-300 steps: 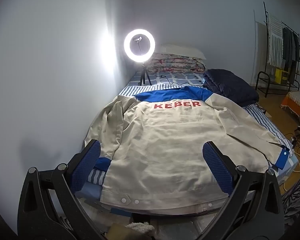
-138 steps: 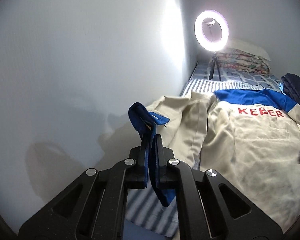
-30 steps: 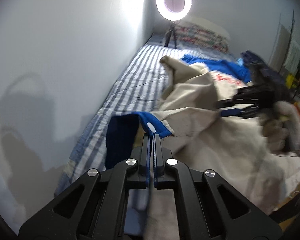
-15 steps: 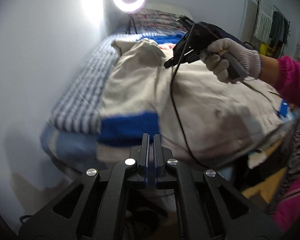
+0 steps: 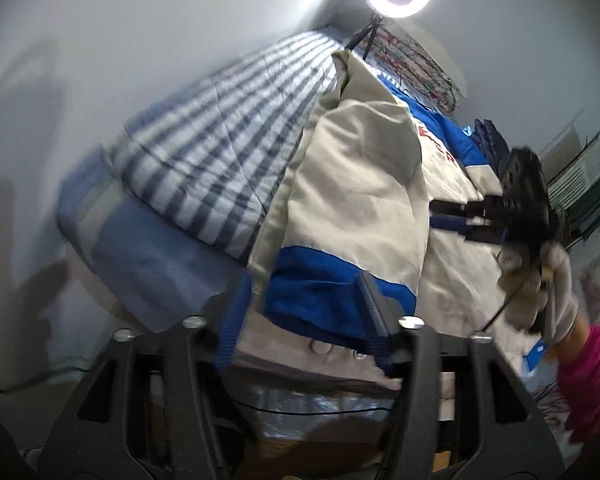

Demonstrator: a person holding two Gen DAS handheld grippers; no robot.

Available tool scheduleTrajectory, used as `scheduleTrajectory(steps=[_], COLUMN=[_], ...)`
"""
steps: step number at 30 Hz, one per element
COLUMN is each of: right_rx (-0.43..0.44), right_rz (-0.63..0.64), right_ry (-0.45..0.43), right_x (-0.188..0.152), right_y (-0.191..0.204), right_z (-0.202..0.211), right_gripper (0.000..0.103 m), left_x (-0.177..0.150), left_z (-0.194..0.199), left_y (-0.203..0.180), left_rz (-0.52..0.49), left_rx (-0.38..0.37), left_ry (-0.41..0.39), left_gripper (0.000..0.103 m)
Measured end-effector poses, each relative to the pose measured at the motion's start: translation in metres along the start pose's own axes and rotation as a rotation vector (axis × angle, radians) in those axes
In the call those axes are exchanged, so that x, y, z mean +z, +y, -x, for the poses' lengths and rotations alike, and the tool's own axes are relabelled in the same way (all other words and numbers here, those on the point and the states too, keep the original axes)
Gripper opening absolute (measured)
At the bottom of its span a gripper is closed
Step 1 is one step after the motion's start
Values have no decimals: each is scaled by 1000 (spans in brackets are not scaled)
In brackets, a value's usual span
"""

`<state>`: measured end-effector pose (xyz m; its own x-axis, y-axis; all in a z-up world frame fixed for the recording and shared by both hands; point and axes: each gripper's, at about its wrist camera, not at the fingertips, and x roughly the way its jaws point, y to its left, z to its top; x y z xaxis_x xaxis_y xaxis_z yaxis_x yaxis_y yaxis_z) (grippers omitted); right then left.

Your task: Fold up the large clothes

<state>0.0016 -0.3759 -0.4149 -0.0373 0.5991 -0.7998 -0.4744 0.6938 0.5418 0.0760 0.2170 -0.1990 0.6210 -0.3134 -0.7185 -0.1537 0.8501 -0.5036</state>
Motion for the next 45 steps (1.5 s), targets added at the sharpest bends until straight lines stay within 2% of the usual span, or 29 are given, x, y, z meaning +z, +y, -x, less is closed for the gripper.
scheduleTrajectory(steps=[2, 4, 5, 7, 8, 12, 14, 15, 18, 19, 20, 22, 23, 24, 25, 26, 28, 30, 33, 35, 39, 41, 45], right_rx=[45, 59, 64, 95, 96, 175, 227, 228, 117, 34, -12, -22, -20, -27, -34, -43, -64, -88, -133, -153, -188, -183, -156], right_rz=[-3, 9, 14, 19, 18, 53, 81, 93, 91, 81, 75, 84, 94, 113, 135, 168, 227, 281, 343, 369, 389, 385, 356], right_ry=[22, 38, 45, 60, 58, 0, -25, -30, 34, 72, 95, 91, 80, 62, 44, 25, -20, -68, -124, -143, -162, -154, -136], right_x=[-9, -18, -20, -24, -25, -29, -33, -34, -38, -40, -41, -43, -43, -43, -41, -38, -29, -16, 16, 43, 91, 103, 109], right_y=[6, 6, 8, 17, 20, 45, 53, 53, 40, 31, 25, 19, 19, 22, 24, 29, 42, 51, 66, 74, 97, 106, 107], right_z=[-12, -19, -23, -33, -33, 0, 20, 22, -4, -16, -23, -20, -14, -6, 3, 15, 38, 63, 88, 97, 78, 56, 38], right_gripper=[49, 47, 45, 7, 4, 2, 2, 2, 3, 7, 8, 10, 15, 28, 32, 33, 33, 37, 43, 43, 43, 43, 43], left_x=[0, -2, -2, -1, 0, 1, -5, -10, -16, -15, -12, -1, 8, 17, 23, 30, 35, 35, 23, 15, 8, 8, 8], left_z=[-9, -13, -14, -8, 1, 56, 76, 77, 55, 47, 43, 39, 35, 29, 23, 16, 0, -17, -32, -33, -37, -38, -38], left_y=[2, -1, -3, -4, -6, -15, -18, -16, -8, -9, -12, -19, -23, -27, -29, -32, -37, -36, -28, -24, -16, -12, -11], left_rz=[14, -6, -13, -4, -6, -26, -65, -69, -73, -77, -83, -104, -121, -133, -139, -149, -167, -175, -142, -125, -74, -63, -61], left_rx=[-31, -28, -16, -25, -21, 3, 70, 89, 88, 88, 91, 90, 83, 80, 79, 70, 54, 70, 59, 40, 11, -2, -2], left_ry=[34, 45, 42, 24, 5, -105, -158, -157, -63, -38, -44, -69, -74, -72, -71, -72, -44, 1, 61, 76, 90, 96, 86], left_gripper=[15, 1, 0, 0, 0, 0, 0, 0, 0, 0, 0, 0, 9, 21, 49, 63, 63, 63, 63, 63, 63, 56, 56])
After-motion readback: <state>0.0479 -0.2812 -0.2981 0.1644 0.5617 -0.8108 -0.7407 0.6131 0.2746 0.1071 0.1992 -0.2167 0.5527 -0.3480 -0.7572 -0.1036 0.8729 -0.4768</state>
